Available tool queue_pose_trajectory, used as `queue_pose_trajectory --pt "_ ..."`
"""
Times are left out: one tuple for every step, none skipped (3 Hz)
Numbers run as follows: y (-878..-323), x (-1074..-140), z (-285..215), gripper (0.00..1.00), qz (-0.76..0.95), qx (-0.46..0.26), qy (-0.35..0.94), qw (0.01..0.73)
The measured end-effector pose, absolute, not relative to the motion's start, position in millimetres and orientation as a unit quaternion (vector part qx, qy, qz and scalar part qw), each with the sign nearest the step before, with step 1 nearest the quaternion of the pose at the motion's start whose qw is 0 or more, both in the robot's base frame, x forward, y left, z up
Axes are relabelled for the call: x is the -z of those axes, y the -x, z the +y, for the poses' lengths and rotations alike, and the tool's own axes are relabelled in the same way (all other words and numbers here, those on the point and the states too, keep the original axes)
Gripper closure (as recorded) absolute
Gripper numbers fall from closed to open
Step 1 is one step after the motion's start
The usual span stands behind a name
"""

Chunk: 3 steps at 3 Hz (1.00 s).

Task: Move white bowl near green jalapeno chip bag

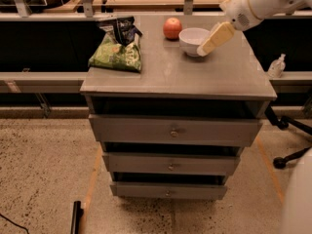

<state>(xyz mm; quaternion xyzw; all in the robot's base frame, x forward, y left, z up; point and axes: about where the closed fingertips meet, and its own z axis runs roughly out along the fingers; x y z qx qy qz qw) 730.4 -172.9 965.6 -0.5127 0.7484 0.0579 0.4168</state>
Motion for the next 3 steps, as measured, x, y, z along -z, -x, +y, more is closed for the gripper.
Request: queue_pose_trajectory --pt "-763 -946 -157 0.00 0.758 -0.074 0.498 0.415" --pt "-785 -917 -146 0.00 0.773 -0.085 0.488 0.396" --pt "-797 -891 -139 0.15 0.783 -0.089 0.489 0.374"
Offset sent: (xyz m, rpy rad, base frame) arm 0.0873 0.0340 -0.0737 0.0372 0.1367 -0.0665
